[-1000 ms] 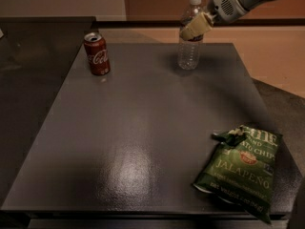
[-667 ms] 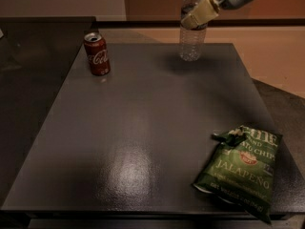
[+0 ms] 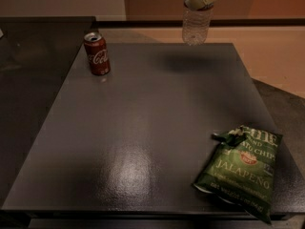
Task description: Pick water bottle
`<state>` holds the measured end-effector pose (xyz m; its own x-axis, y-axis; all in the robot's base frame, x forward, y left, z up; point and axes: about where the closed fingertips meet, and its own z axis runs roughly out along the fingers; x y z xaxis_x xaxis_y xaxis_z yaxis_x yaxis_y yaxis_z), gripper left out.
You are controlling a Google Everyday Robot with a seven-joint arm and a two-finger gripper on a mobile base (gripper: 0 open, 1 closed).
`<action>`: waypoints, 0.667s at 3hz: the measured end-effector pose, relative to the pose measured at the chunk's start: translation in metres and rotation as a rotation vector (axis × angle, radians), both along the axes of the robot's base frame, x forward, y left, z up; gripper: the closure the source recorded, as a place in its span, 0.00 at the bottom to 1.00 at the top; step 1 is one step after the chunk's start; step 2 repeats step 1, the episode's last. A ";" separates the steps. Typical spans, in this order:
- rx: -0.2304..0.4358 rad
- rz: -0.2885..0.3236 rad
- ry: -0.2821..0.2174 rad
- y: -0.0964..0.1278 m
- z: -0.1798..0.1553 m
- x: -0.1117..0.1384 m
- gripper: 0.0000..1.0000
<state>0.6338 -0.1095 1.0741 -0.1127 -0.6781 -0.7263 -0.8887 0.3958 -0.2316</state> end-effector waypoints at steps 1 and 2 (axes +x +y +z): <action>0.000 0.000 0.000 0.000 0.000 0.000 1.00; 0.000 0.000 0.000 0.000 0.000 0.000 1.00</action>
Offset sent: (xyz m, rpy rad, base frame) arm 0.0000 0.0000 0.0000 0.0000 0.0000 0.0000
